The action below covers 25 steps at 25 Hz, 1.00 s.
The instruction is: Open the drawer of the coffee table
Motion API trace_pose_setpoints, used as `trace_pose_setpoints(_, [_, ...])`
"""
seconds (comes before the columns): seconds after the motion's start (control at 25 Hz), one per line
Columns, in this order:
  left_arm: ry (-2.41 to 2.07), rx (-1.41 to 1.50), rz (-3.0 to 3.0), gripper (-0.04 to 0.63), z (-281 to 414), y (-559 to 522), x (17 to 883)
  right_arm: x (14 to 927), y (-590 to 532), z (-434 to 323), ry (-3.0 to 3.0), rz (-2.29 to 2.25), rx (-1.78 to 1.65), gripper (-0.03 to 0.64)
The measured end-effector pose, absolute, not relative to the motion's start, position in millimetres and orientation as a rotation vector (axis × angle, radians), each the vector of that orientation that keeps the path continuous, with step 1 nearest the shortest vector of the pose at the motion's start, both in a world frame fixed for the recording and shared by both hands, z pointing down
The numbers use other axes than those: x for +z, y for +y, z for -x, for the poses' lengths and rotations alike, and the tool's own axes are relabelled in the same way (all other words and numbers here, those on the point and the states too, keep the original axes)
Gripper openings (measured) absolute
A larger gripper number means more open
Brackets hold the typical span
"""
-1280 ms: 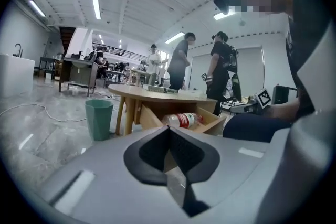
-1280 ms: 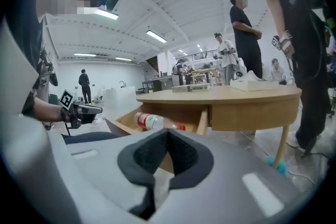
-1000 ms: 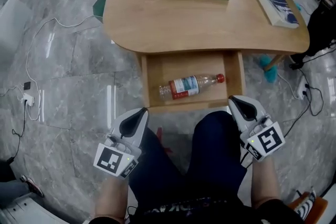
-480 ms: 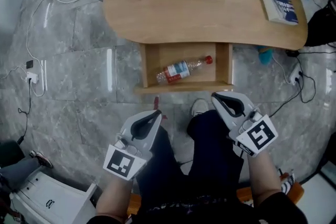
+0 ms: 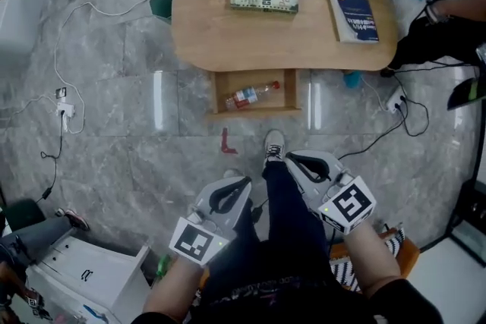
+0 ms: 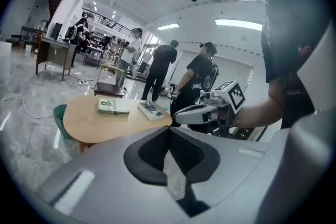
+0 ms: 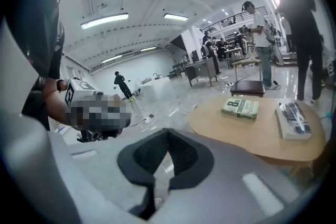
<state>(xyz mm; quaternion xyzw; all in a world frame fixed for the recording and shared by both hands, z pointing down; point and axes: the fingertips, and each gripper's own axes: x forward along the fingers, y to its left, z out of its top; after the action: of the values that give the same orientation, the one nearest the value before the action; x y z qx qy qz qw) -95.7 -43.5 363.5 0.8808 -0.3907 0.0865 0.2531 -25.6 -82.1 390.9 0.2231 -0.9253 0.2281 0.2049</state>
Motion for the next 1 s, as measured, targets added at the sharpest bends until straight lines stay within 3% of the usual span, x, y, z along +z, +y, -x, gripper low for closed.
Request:
trace_pose_setpoints(0.44, [-1.019, 0.243, -2.487, 0.006, 110, 26, 219, 236, 10, 60, -2.648, -0.657, 0.575, 0.002])
trace_pose_setpoints(1.0, [-0.938, 0.232, -2.524, 0.006, 121, 87, 199, 219, 94, 94, -2.66, -0.655, 0.588, 0.002])
